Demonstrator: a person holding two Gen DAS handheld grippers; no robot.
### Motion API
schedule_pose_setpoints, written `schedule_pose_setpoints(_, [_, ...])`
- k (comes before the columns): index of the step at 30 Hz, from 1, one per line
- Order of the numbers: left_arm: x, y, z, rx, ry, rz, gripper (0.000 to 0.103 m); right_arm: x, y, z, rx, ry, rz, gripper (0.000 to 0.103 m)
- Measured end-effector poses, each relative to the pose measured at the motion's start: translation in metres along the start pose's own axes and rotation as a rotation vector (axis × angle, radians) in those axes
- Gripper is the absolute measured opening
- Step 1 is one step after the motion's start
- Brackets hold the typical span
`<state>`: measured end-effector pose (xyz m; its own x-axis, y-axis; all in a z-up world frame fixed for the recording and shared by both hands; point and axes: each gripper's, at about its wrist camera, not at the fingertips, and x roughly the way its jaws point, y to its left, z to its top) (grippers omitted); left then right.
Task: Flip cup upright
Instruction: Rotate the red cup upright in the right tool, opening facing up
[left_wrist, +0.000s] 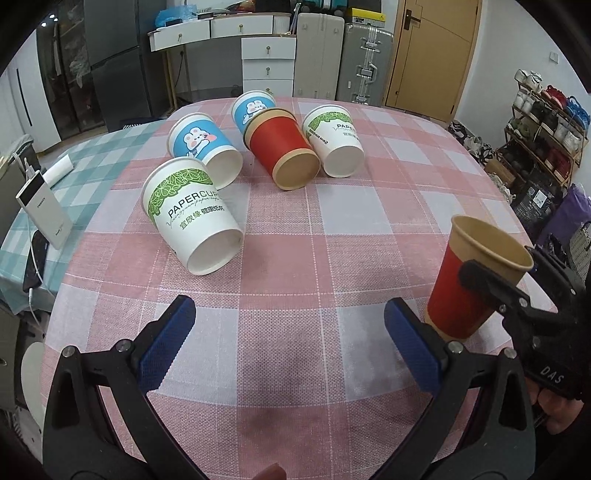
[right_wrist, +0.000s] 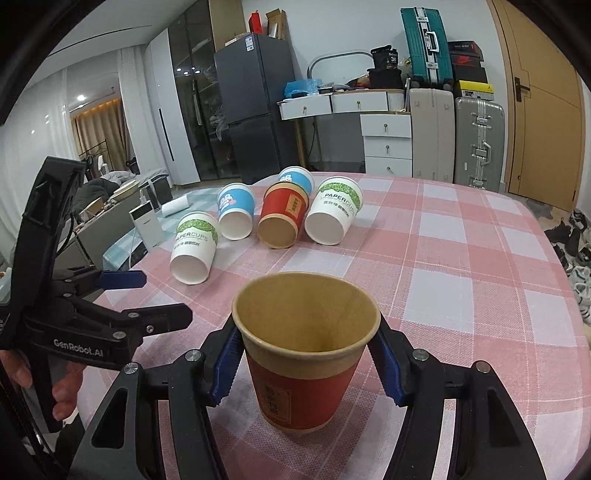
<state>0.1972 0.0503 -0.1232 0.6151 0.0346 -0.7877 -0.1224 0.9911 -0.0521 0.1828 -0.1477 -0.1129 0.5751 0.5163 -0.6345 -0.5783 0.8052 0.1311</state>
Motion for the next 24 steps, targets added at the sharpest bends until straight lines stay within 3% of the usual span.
schedule_pose_setpoints(24, [-0.038,0.017,-0.013,-0.064,-0.028,-0.011,0.102,-0.021,0.022,-0.025,-0.136,0.023,-0.055,0.065])
